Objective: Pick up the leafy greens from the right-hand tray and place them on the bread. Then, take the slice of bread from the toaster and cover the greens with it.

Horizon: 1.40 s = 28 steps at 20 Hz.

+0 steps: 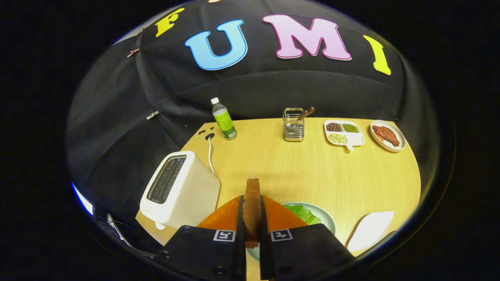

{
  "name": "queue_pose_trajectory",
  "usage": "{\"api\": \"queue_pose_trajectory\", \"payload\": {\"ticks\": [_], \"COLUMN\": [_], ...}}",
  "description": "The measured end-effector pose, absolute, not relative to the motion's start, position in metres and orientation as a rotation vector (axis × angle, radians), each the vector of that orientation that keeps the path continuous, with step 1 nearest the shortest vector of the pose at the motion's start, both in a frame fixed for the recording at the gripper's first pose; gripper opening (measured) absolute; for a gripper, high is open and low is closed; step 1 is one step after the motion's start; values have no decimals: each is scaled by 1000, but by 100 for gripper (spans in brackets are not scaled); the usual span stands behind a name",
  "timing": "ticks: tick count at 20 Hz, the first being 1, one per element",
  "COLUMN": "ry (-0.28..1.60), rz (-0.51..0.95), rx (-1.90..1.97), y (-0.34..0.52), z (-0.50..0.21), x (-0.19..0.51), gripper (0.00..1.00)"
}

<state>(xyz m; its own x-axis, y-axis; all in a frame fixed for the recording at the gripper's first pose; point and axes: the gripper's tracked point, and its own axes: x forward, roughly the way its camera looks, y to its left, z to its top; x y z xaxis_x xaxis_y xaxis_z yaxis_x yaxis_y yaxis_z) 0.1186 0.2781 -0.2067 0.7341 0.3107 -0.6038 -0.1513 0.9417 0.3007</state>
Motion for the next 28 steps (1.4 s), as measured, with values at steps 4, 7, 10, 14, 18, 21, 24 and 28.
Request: {"api": "queue_pose_trajectory", "payload": {"ticks": [4, 7, 10, 14, 18, 21, 24, 28], "ry": [736, 761, 776, 776, 802, 807, 816, 775], "rz": [247, 228, 206, 160, 119, 65, 42, -10], "rx": [285, 327, 331, 337, 353, 325, 277, 259], "y": [266, 257, 241, 217, 200, 179, 165, 141], "z": [-232, -248, -262, -279, -299, -312, -319, -307], "x": [112, 109, 104, 100, 92, 87, 82, 79], "gripper": [18, 18, 18, 18, 25, 42, 66, 97]}}
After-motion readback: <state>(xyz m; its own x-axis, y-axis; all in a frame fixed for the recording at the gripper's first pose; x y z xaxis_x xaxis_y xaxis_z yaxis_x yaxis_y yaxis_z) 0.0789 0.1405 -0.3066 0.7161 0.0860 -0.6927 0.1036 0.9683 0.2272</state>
